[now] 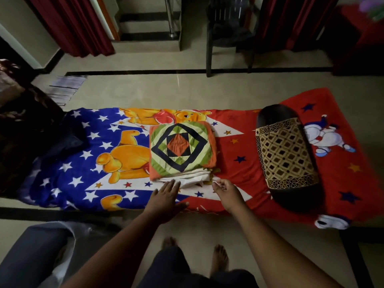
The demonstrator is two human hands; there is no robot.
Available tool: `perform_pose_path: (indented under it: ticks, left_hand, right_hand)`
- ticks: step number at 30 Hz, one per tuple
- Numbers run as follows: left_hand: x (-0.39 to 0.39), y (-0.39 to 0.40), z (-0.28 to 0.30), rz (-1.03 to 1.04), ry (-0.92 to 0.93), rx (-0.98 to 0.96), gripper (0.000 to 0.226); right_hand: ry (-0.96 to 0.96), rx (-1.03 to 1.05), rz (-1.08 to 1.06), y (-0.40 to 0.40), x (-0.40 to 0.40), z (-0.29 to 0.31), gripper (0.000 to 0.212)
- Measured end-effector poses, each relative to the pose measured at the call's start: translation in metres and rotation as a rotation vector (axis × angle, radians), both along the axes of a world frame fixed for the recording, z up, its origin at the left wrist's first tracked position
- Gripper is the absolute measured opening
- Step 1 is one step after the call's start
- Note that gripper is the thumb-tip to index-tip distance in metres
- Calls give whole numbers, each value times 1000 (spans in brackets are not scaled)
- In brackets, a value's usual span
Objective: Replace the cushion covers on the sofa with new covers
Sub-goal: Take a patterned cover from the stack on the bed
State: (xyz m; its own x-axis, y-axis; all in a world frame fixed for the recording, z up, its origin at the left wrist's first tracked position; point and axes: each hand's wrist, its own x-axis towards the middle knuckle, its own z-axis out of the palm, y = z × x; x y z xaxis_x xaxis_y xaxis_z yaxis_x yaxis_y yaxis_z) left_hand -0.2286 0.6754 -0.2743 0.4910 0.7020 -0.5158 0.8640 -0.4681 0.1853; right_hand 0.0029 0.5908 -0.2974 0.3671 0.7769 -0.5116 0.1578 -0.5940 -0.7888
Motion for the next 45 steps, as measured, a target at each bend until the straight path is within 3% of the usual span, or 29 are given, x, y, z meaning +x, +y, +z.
perform_pose_path:
  ticks: [5, 11, 19, 23, 27, 32, 35, 41, 45]
  left_hand:
    - [36, 75, -63, -84, 54, -89, 94]
    - [88, 178, -185, -319, 158, -113, 86]
    - [153, 245, -319, -274, 127, -183, 73]
    - [167, 259, -341, -363, 120, -93, 31]
    - [165, 267, -330, -312, 5, -73, 17]
    - [156, 265, -259, 53, -219, -154, 15]
    - [150, 267, -205, 137, -317, -165, 17]
    - [152, 247, -83, -222, -364, -78, 37]
    - [160, 206, -2, -429, -370, -171, 29]
  right_hand:
    - [-14, -88, -18, 58, 14, -31, 42]
    - [-41, -207, -110, 135, 23, -110, 43]
    - [0, -368, -233, 188, 38, -220, 47]
    - [2, -403, -251, 199, 35, -237, 47]
    - [7, -406, -257, 192, 33, -233, 49]
    - [55, -321, -328, 182, 30, -179, 52]
    - [62, -251, -360, 174, 31, -136, 52]
    - [-11, -52, -452, 139, 19, -52, 63]
    - [-77, 75, -393, 86, -3, -4, 81]
